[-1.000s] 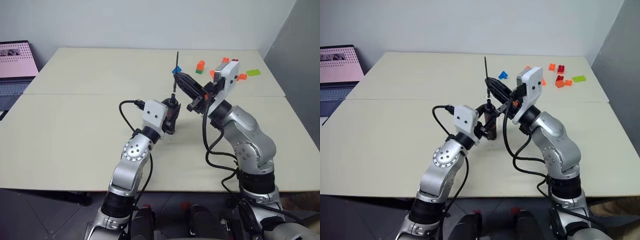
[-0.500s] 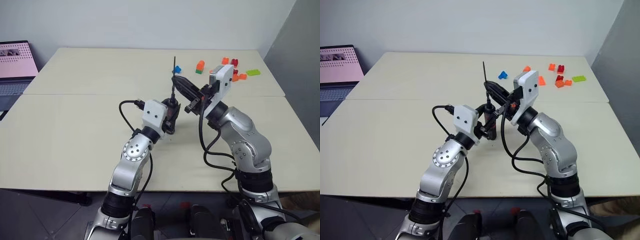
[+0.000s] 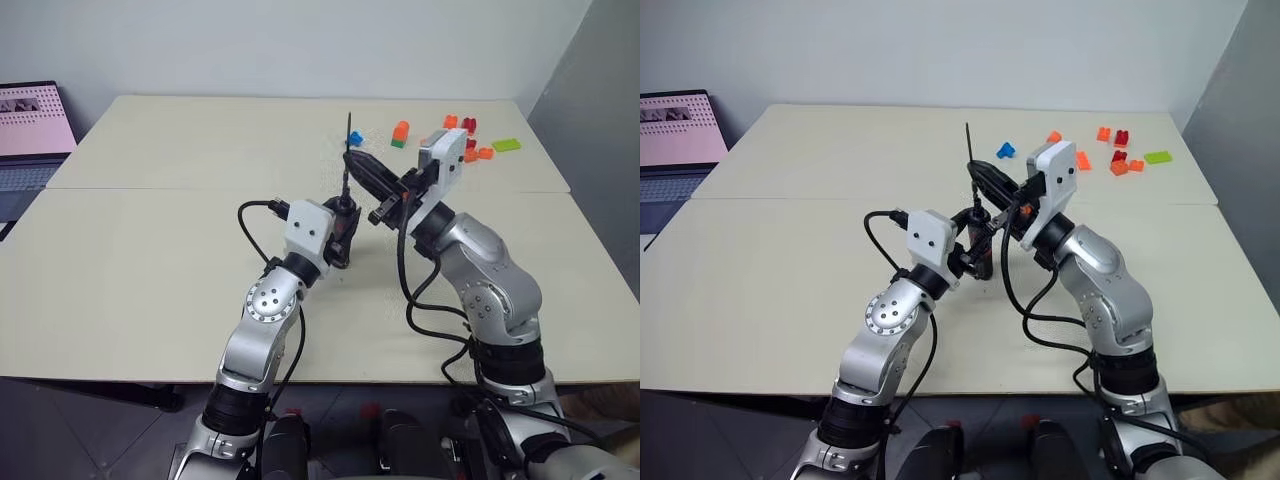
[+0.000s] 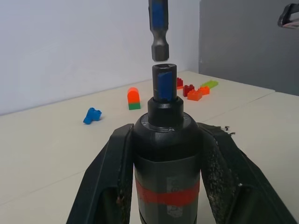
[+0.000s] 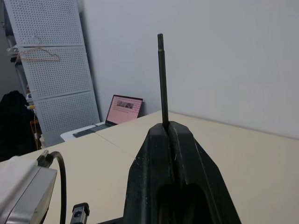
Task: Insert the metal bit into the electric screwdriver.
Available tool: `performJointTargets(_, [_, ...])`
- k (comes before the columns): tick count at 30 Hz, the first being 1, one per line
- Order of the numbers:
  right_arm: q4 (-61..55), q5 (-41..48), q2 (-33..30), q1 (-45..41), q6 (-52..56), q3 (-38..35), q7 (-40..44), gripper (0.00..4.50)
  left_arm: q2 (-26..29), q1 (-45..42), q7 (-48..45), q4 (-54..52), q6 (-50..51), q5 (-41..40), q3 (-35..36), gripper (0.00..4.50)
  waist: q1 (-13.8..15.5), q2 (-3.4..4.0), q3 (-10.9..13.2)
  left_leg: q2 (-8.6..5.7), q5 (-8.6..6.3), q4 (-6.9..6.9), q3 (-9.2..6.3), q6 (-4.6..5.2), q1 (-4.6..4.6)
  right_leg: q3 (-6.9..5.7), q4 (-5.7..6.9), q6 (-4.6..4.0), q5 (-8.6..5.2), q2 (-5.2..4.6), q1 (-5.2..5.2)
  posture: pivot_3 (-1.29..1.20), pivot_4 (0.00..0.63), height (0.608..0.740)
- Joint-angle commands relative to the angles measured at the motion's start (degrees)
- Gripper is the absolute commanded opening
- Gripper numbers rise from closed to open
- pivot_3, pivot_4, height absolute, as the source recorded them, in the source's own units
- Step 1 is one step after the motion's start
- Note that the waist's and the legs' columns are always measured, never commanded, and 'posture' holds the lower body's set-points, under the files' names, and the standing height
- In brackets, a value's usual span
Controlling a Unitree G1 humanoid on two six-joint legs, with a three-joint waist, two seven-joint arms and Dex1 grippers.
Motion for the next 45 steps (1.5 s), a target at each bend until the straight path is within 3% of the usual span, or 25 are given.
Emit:
performJointTargets(1, [-1.85,0.73,-0.02,-1.47,-0.27,-0.86,-0.45,0.0,0.09,0.36,0.7,-0.97,0.36,0.82,0.54,1.64,-0.01,0.0,0.0,0.0,0.0,0.0,0.0,0.0,0.0,0.0,0.0,0.0,0.0,0.0,0.0,0.0,0.15,0.74])
performJointTargets(21, [-0.29,-2.6,-1.97,1.62,-1.67,2.86,1.87,0.0,0.23,0.79,0.63,-1.08,0.13,0.83,0.19,1.64,-0.02,0.0,-0.01,0.0,0.0,0.0,0.0,0.0,0.03,0.0,-0.01,0.01,0.0,0.0,0.02,0.0,0.15,0.74])
performJointTargets(45, [-5.24,0.86,-2.46,0.15,16.06,3.28,-3.54,0.0,-0.06,0.99,1.13,-1.27,0.18,0.96,0.02,1.64,-0.02,0.01,-0.13,0.01,0.0,0.0,-0.01,0.0,0.08,0.0,-0.01,0.01,0.0,0.0,0.06,0.0,0.15,0.74])
